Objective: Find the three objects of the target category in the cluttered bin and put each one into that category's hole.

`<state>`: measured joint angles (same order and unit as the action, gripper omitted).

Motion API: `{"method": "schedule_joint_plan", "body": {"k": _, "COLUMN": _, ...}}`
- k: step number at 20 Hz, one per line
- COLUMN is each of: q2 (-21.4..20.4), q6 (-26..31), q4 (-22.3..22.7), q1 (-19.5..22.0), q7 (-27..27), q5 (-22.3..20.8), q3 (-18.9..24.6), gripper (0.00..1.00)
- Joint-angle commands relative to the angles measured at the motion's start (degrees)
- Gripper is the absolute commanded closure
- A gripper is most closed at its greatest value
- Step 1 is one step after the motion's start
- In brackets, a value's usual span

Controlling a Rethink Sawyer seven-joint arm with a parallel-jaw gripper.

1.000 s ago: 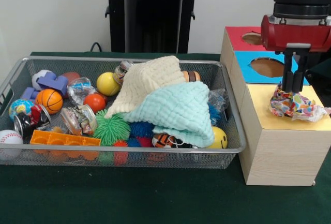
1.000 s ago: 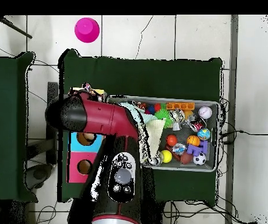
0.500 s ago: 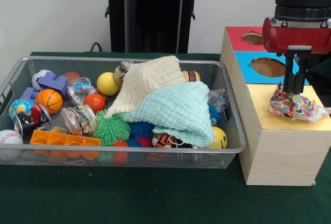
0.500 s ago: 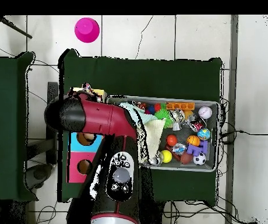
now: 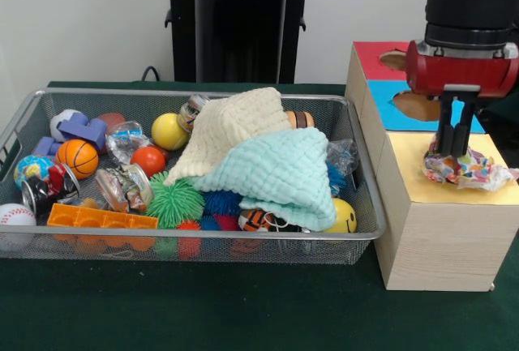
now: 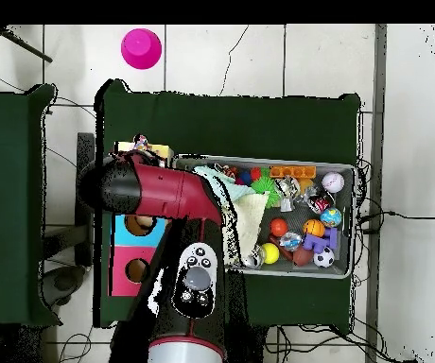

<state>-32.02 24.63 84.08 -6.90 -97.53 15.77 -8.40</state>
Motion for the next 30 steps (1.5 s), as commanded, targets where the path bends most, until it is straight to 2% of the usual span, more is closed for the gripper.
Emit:
{"method": "schedule_joint_plan", "body": {"k": 1, "q2": 3.31, "q6": -1.48, "q4": 3.81, "q1": 1.11, "q7": -9.95, "q5": -1.51, "q3": 1.24, "gripper": 1.0}}
{"method": "schedule_joint_plan", "body": {"k": 8, "q2": 3.65, "q6": 0.94, "q4": 3.58, "q1": 1.05, "q7": -11.05, "q5": -0.15, "q3": 1.51, "gripper": 1.0}}
{"method": "schedule_joint_plan", "body": {"k": 17, "q2": 5.21, "q6": 0.62, "q4": 3.36, "q1": 0.91, "q7": -11.28, "q5": -0.16, "q3": 1.58, "gripper": 1.0}}
{"method": "schedule_joint_plan", "body": {"k": 30, "q2": 9.07, "q6": -4.97, "q4": 3.38, "q1": 0.04, "q7": -13.59, "q5": 0.87, "q3": 1.72, "gripper": 1.0}}
